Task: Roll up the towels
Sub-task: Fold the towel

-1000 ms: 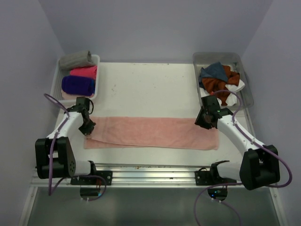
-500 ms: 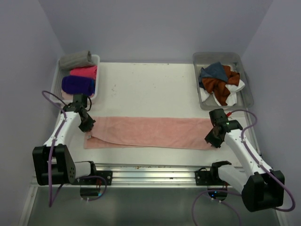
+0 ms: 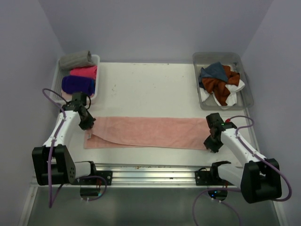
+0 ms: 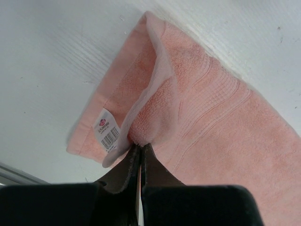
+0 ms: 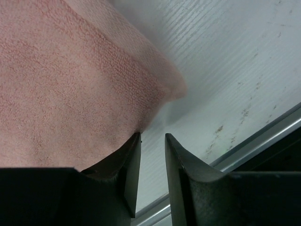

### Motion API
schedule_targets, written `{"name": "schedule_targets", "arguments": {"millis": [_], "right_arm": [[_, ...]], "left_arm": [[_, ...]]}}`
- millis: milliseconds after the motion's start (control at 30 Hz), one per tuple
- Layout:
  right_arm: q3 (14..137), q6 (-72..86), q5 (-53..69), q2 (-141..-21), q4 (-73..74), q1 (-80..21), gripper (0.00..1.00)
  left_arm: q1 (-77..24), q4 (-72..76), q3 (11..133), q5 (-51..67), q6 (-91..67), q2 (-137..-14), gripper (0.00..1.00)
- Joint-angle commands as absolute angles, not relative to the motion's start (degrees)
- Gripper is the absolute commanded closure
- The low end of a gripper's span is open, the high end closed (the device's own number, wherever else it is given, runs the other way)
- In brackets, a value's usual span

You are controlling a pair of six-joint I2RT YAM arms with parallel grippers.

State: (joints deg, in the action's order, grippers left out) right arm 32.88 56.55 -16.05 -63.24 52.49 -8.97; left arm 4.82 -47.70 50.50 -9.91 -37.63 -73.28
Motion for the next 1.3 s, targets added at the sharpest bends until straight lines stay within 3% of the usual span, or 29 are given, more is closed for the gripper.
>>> {"name": "schedule_targets", "arguments": {"millis": [0, 133, 267, 367, 467, 667, 1267], "right_arm": [[31.82, 58.19, -19.59, -62.14, 48.00, -8.79, 0.70], [31.64, 57.39, -21.01, -62.14, 46.32, -8.70, 0.71], [30.94, 57.22, -19.87, -62.40, 44.21, -8.61, 0.60], [29.97, 57.39, -18.20, -63.63, 42.37, -8.53, 0.59], [29.62, 57.57, -17.93, -65.39, 41.92, -8.53, 0.69], [30.32, 58.01, -19.77, -62.42, 44.47, -8.61, 1.00], [40.25, 53.26, -22.41, -59.77, 49.66, -8.61, 1.00]], "left_arm": [[5.19, -47.46, 53.35, -9.41, -35.95, -73.21, 1.00], [5.19, -47.02, 53.52, -8.88, -36.04, -73.83, 1.00], [5.19, -47.02, 53.70, -8.70, -36.21, -74.00, 1.00], [5.19, -47.02, 53.88, -8.53, -36.21, -74.18, 1.00], [5.10, -46.85, 54.05, -8.53, -36.30, -74.44, 1.00], [5.19, -47.28, 55.46, -9.05, -36.21, -74.79, 1.00], [5.19, -49.13, 60.82, -9.76, -35.86, -75.15, 1.00]]}}
